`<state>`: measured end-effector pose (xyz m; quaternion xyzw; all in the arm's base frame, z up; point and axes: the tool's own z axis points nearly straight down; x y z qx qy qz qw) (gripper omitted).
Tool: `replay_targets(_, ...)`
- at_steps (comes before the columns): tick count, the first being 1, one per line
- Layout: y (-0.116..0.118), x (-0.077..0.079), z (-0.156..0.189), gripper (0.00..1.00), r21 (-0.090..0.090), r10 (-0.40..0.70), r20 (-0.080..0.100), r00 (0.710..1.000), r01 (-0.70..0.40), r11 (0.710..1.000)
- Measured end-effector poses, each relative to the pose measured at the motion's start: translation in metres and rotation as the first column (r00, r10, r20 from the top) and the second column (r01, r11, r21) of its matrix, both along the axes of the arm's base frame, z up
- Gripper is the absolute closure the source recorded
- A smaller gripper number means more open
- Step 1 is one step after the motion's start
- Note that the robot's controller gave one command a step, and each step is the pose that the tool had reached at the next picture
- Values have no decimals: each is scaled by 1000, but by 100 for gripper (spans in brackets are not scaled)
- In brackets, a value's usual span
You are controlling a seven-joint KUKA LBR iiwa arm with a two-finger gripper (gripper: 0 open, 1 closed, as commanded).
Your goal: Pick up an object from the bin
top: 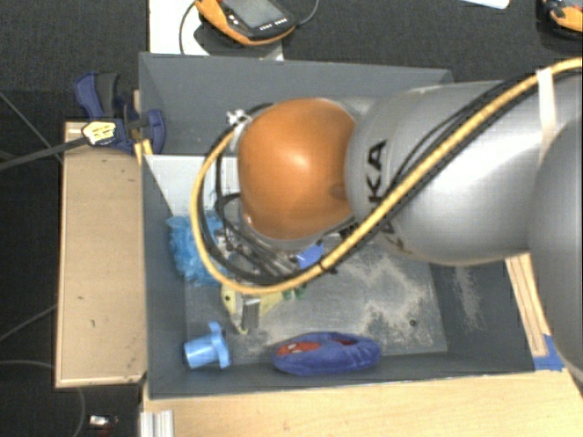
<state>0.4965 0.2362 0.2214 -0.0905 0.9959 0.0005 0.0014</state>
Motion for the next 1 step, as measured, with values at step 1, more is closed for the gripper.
replay_targets(1,6,-9,12,0,-1,56,-4,998,-56,998)
